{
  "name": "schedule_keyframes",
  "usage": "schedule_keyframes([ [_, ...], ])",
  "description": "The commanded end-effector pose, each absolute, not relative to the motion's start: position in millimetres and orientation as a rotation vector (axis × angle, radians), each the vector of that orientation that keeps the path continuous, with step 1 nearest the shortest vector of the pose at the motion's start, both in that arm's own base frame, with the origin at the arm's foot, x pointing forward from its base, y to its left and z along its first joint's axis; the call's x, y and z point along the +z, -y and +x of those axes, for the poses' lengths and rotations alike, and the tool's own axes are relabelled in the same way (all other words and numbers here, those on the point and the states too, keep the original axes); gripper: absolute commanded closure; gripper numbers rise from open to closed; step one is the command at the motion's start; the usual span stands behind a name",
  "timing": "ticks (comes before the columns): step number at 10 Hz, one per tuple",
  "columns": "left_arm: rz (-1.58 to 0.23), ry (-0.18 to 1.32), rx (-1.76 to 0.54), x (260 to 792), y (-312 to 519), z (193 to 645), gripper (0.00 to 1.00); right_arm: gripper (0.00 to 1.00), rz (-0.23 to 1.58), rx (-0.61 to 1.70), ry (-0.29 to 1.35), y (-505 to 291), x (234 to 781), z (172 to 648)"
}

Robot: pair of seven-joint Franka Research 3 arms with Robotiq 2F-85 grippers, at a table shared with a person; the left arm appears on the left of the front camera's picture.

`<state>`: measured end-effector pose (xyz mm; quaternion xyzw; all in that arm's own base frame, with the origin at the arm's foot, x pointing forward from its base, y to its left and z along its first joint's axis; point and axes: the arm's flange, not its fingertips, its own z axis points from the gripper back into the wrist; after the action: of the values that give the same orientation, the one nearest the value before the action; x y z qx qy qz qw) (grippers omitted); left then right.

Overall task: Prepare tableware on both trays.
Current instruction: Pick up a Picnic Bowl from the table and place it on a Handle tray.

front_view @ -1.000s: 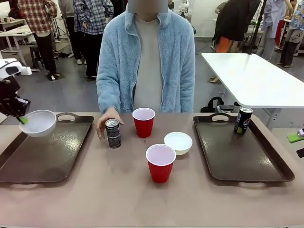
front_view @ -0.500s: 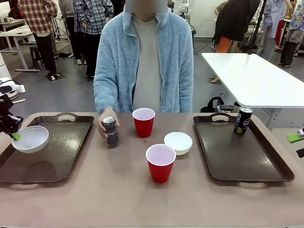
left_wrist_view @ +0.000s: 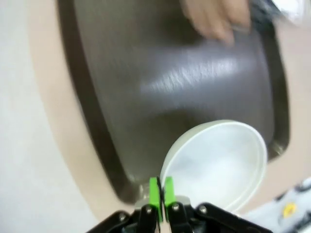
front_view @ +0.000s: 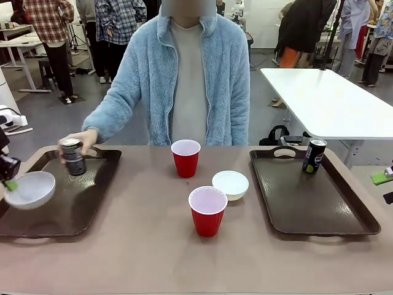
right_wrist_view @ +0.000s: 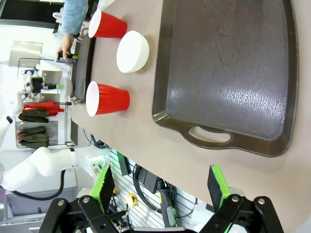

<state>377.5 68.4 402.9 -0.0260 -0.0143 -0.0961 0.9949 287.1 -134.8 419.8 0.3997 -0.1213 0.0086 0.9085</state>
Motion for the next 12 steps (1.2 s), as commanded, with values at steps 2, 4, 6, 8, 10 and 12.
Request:
schedule_keyframes([
  [2, -0.014, -0.043, -0.404, 423, -76, 288, 1.0, 0.0, 0.843, -0.002, 0.246, 133, 420, 288],
  [4, -0.043, -0.026, -0.4, 423, -76, 292, 1.0, 0.0, 0.843, -0.002, 0.246, 133, 420, 288],
  [6, -0.066, -0.035, -0.395, 423, -75, 295, 1.0, 0.0, 0.843, -0.002, 0.246, 133, 420, 288],
  [8, -0.08, -0.025, -0.383, 421, -74, 294, 1.0, 0.0, 0.843, -0.002, 0.246, 133, 420, 288],
  [10, -0.151, 0.056, -0.361, 421, -60, 301, 1.0, 0.0, 0.843, -0.002, 0.246, 133, 420, 288],
  [12, -0.157, 0.098, -0.352, 410, -35, 320, 1.0, 0.0, 0.843, -0.002, 0.246, 133, 420, 288],
])
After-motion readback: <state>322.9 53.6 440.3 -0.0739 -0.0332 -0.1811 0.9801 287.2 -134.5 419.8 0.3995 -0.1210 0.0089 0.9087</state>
